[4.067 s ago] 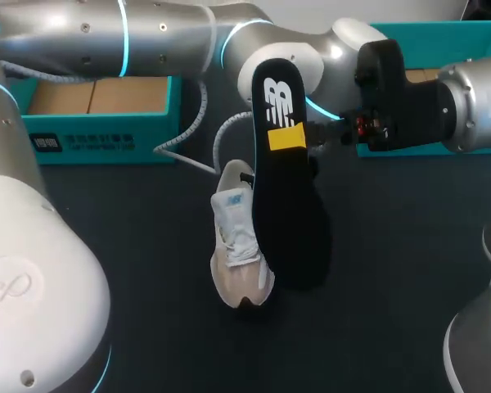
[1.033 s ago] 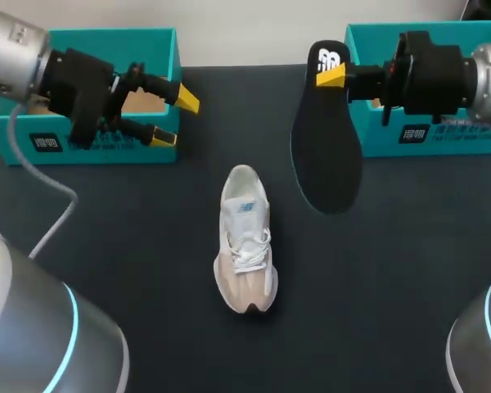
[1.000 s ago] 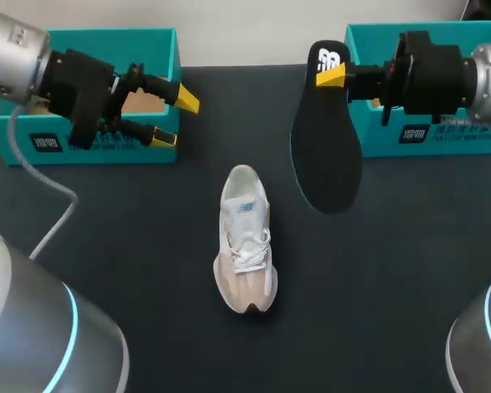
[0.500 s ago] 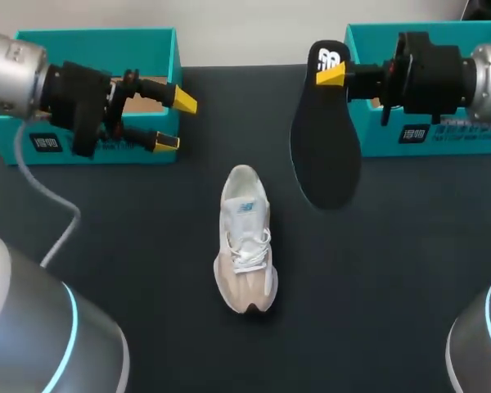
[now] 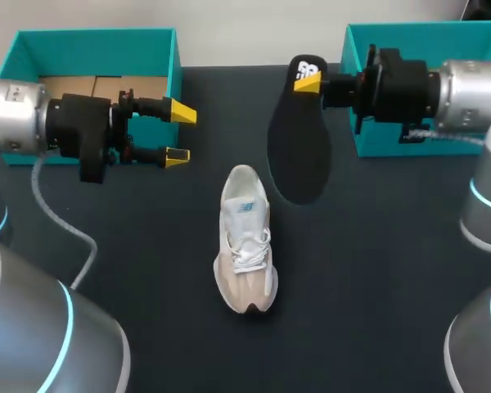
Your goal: Take the shoe out of the shoebox, open the shoe tongue, remove and reinsert the insole, then place the shoe into the shoebox
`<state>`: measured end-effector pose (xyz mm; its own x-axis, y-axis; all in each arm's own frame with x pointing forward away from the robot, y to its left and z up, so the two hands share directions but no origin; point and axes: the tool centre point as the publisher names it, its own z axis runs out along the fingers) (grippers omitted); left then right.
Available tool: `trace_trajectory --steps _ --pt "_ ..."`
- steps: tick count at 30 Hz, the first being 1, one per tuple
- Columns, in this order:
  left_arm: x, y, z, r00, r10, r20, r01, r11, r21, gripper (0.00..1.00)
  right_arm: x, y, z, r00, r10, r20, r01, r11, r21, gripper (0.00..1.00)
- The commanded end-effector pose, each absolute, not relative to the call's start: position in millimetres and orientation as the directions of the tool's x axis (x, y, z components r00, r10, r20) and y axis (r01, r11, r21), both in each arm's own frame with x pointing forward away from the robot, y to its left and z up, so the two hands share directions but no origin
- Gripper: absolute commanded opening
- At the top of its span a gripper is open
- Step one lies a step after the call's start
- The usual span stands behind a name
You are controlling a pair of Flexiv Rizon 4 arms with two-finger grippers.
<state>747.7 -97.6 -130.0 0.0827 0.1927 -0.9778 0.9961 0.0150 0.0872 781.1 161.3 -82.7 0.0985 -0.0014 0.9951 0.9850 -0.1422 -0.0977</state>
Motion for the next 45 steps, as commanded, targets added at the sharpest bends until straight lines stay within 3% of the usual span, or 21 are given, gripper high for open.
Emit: trace_trajectory --steps 1,4,6,10,13,17,20,30,32,42,45 --pt "744.5 -109.8 -132.3 0.099 0.153 -0.983 0.994 0.040 0.106 0.99 803.5 195.7 -92.5 0.117 -0.028 0.993 0.987 -0.108 -0.119 0.00" --pt "745.4 -116.5 -130.3 0.094 0.121 -0.988 0.994 0.051 0.101 0.93 805.8 201.3 -96.0 0.139 -0.030 0.990 0.985 -0.099 -0.142 0.00" --pt "746.6 -123.0 -130.6 0.094 0.105 -0.990 0.994 0.054 0.100 0.72 807.6 205.7 -98.9 0.147 -0.038 0.988 0.984 -0.097 -0.150 0.00" --pt "747.5 -134.4 -131.7 0.083 0.085 -0.993 0.994 0.057 0.088 0.73 813.2 214.9 -103.7 0.159 -0.043 0.986 0.984 -0.073 -0.162 0.00" --pt "746.8 -141.0 -130.4 0.076 0.070 -0.995 0.995 0.056 0.080 0.62 815.9 219.8 -106.7 0.159 -0.052 0.986 0.984 -0.067 -0.163 0.00" --pt "745.3 -147.5 -127.1 0.076 0.050 -0.996 0.995 0.053 0.078 0.73 818.3 225.0 -112.2 0.162 -0.062 0.985 0.984 -0.061 -0.165 0.00" --pt "744.3 -151.5 -125.3 0.075 0.045 -0.996 0.996 0.048 0.077 0.72 821.6 231.7 -114.7 0.167 -0.072 0.983 0.984 -0.049 -0.171 0.00" --pt "749.7 -170.3 -131.7 0.080 0.052 -0.995 0.996 0.034 0.082 0.59 824.6 250.1 -122.9 0.183 -0.099 0.978 0.983 -0.010 -0.184 0.00" --pt "751.7 -171.6 -132.8 0.084 0.057 -0.995 0.996 0.034 0.086 0.50 823.5 250.8 -123.5 0.185 -0.100 0.978 0.982 -0.010 -0.187 0.00" --pt "756.9 -162.3 -133.6 0.104 0.069 -0.992 0.993 0.044 0.107 0.49 818.2 248.7 -122.9 0.206 -0.088 0.975 0.978 -0.016 -0.208 0.00" --pt "757.4 -160.2 -135.2 0.105 0.072 -0.992 0.993 0.049 0.109 0.41 817.8 247.9 -123.5 0.209 -0.086 0.974 0.977 -0.016 -0.211 0.00"
